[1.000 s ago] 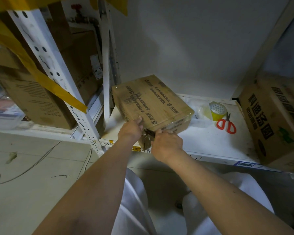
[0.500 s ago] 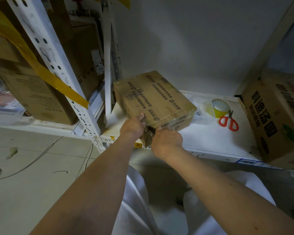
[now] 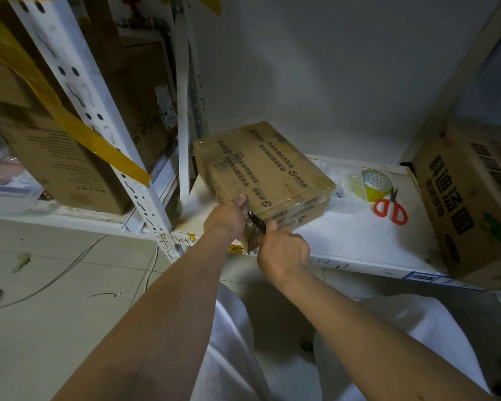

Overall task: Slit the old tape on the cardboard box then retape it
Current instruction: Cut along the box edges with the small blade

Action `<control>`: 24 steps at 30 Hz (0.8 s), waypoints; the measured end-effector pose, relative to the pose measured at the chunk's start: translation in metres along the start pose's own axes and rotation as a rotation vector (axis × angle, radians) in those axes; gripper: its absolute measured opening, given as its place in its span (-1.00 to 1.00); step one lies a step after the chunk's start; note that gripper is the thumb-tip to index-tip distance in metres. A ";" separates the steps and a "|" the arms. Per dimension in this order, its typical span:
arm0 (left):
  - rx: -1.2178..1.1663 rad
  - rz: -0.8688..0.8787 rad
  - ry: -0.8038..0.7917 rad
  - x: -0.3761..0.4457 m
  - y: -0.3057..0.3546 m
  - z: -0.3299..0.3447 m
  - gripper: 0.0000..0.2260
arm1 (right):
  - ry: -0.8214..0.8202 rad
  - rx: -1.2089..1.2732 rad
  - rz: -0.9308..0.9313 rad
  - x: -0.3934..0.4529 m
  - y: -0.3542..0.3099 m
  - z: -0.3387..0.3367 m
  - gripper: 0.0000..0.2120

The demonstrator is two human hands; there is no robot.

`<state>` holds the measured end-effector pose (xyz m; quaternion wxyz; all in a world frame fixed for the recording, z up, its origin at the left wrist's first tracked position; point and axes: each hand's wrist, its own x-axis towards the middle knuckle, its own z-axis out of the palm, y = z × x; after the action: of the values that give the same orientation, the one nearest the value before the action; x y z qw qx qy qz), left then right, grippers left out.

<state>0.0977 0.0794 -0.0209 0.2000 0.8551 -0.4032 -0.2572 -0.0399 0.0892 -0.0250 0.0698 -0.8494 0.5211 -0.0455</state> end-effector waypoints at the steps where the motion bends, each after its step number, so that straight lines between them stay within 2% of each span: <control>1: -0.002 -0.001 0.003 0.000 0.000 0.000 -0.58 | 0.006 0.004 0.001 0.000 0.000 0.001 -0.76; 11: -0.002 -0.005 -0.009 -0.007 0.002 -0.005 -0.61 | 0.041 0.038 0.003 0.003 -0.007 -0.002 -0.72; 14: -0.039 -0.003 -0.016 -0.008 0.000 -0.007 -0.69 | 0.161 0.169 0.003 0.023 -0.023 -0.033 -0.73; 17: -0.053 -0.019 -0.067 -0.010 -0.003 -0.010 -0.72 | 0.229 0.199 0.021 0.056 -0.037 -0.078 -0.75; 21: 0.051 0.037 -0.057 -0.008 0.002 -0.016 -0.68 | 0.197 0.176 0.093 0.073 -0.015 -0.091 -0.70; 24: 0.319 0.061 0.029 -0.007 0.019 -0.022 -0.72 | 0.151 0.145 0.141 0.074 0.015 -0.077 -0.66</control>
<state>0.0962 0.0768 0.0092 0.0751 0.8671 -0.4616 -0.1712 -0.0310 0.0110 0.0484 0.0945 -0.7976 0.5786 -0.1418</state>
